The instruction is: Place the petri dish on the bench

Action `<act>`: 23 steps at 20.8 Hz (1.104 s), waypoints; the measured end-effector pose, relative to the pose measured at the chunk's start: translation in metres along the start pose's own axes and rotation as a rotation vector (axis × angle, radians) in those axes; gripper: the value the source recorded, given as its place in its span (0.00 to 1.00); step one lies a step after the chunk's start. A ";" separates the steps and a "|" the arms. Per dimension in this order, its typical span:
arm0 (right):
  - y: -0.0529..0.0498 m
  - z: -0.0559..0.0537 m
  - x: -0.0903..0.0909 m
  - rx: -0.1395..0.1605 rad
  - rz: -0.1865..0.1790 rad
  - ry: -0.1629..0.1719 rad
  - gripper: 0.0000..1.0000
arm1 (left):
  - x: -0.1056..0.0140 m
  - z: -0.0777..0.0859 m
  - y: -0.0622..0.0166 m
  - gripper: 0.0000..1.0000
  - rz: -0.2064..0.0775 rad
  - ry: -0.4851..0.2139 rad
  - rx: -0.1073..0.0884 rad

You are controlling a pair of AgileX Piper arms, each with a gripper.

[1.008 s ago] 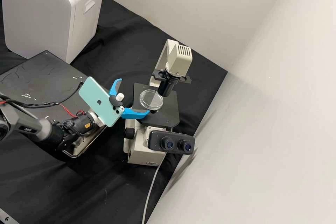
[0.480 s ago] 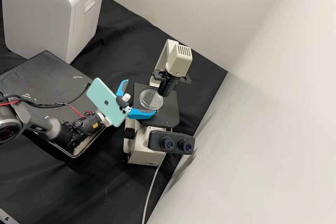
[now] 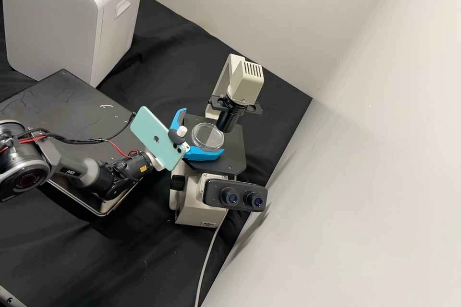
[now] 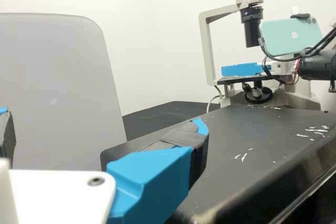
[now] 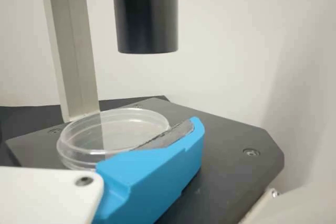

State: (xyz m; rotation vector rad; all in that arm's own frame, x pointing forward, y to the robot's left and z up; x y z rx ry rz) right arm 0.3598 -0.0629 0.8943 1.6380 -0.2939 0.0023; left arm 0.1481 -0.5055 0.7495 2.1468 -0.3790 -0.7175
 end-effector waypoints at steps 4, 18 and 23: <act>-0.002 0.005 0.008 -0.016 0.001 -0.009 1.00 | 0.000 0.000 0.0000 1.00 0.000 0.000 0.000; -0.003 0.009 0.018 -0.027 0.015 -0.015 0.00 | 0.000 0.000 0.0000 1.00 0.000 0.000 0.000; -0.004 0.009 0.018 -0.024 0.017 -0.016 0.00 | 0.000 0.000 0.0000 1.00 0.000 0.000 0.000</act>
